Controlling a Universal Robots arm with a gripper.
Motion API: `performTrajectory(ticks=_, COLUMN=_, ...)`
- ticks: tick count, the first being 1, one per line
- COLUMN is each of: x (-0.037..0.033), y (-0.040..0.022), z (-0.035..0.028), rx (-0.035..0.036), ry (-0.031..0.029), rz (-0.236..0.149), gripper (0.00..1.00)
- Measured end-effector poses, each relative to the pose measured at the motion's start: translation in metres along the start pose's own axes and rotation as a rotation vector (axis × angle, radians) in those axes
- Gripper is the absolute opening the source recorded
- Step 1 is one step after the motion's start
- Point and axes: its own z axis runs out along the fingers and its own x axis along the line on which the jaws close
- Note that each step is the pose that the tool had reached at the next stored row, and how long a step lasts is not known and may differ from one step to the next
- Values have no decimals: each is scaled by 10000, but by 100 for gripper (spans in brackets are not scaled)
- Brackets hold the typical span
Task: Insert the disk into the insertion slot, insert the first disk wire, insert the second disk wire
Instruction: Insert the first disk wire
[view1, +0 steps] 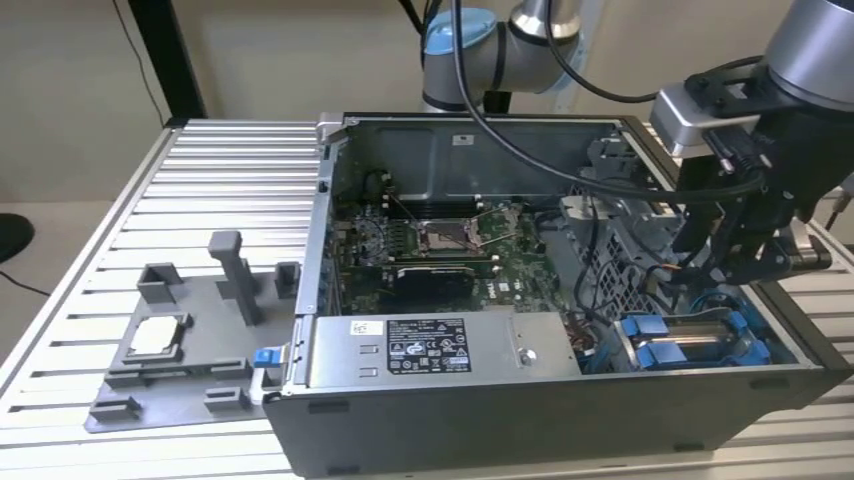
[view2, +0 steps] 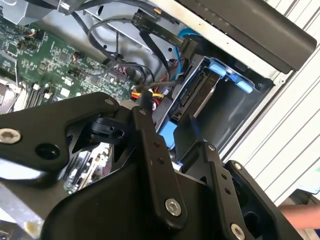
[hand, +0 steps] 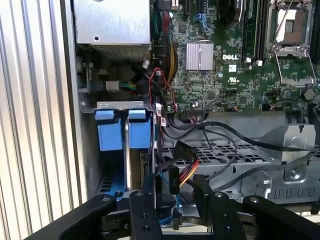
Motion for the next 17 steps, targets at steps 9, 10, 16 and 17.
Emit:
performTrajectory(ticks=9, x=-29, y=89, z=41, rx=378, ry=27, rz=-41, gripper=100)
performTrajectory(ticks=10, x=-30, y=97, z=50, rx=400, ry=62, rz=-48, gripper=100)
performTrajectory(ticks=16, x=-57, y=106, z=83, rx=443, ry=141, rz=-62, gripper=100)
performTrajectory(ticks=17, x=-60, y=107, z=88, rx=450, ry=143, rz=-64, gripper=100)
